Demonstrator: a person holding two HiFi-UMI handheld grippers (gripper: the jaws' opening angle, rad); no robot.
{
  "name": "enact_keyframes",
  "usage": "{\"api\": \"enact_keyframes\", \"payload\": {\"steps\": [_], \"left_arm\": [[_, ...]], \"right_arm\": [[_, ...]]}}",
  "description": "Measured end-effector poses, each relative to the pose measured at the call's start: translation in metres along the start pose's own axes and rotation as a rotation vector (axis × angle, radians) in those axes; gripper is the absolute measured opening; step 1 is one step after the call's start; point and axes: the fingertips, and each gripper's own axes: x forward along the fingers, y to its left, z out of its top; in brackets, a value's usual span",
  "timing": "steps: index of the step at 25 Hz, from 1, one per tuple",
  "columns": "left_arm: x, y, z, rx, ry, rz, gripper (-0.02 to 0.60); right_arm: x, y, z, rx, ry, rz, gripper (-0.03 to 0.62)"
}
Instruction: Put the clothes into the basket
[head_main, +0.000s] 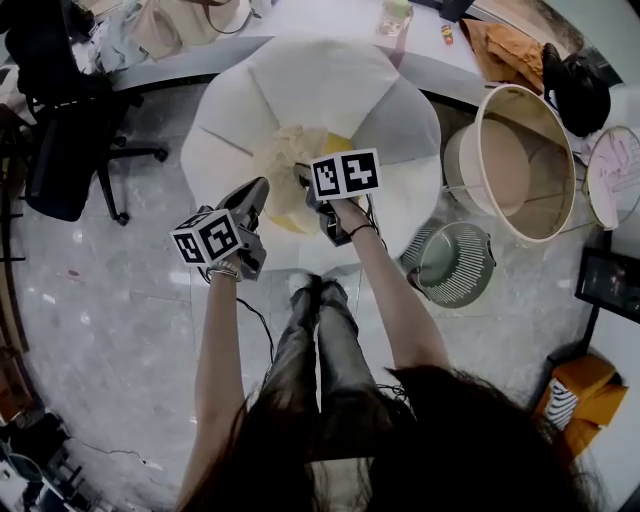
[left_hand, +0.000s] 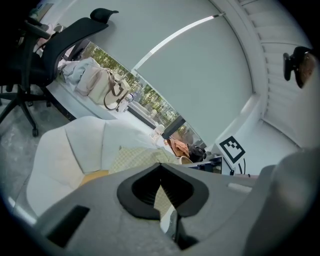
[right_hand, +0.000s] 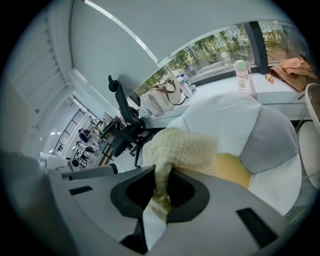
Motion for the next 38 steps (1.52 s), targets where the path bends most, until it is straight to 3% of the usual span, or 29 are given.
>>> {"api": "enact_keyframes", "payload": {"steps": [15, 26, 38], "left_arm": [[-0.024, -0.06, 0.017, 0.017, -0.027, -0.044, 0.011], [-0.039, -0.098, 0.032, 0.043, -0.039, -0.083, 0.011], [-0.071, -0.127, 0.064, 0.101, -0.113, -0.131, 0.011]], "right_arm": [[-0.064, 0.021, 0.005, 0.057, -0.06, 0.01, 0.051], [-0.104, 0.046, 0.022, 0.026, -0.106, 0.021, 0.051], [-0.147, 0.076, 0.041, -0.007, -0.19, 0.02, 0.051]]}}
